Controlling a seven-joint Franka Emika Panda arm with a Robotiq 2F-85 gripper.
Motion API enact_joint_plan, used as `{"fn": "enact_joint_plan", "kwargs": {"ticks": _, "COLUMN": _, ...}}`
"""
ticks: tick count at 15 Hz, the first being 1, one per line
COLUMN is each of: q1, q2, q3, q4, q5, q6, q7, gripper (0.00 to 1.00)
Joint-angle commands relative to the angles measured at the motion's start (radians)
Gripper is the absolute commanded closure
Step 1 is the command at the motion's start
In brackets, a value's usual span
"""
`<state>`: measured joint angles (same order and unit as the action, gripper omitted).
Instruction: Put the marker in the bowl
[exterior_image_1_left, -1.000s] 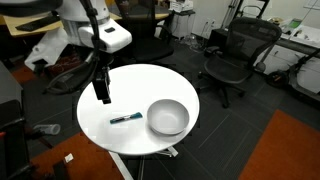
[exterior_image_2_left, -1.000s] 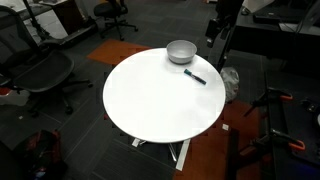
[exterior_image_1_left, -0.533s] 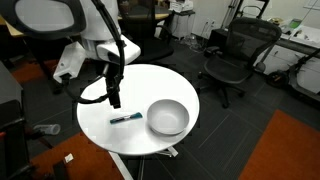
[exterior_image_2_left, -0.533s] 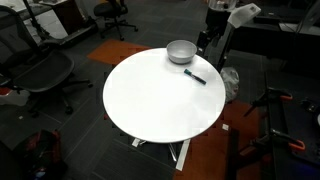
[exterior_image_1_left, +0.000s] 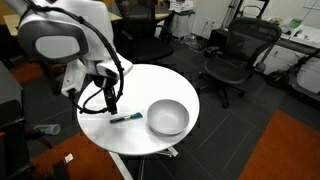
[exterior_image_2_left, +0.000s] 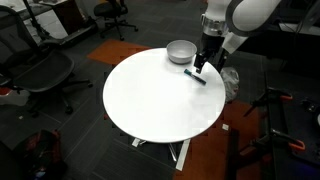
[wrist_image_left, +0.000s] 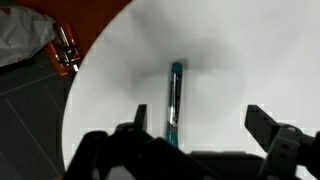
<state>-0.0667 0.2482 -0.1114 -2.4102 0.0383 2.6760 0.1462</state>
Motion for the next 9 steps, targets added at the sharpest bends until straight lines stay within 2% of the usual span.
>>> {"fn": "enact_joint_plan", "kwargs": {"ticks": 1, "q1": 0.018, "q2": 0.056, "q3": -0.006, "q4": 0.006, "q5": 0.000, "q6": 0.076, "q7": 0.054, "gripper": 0.00}}
{"fn": "enact_joint_plan", "kwargs": {"ticks": 9, "q1": 0.008, "q2": 0.149, "q3": -0.028, "q4": 0.111, "q5": 0.017, "q6": 0.076, "q7": 0.073, "gripper": 0.00}}
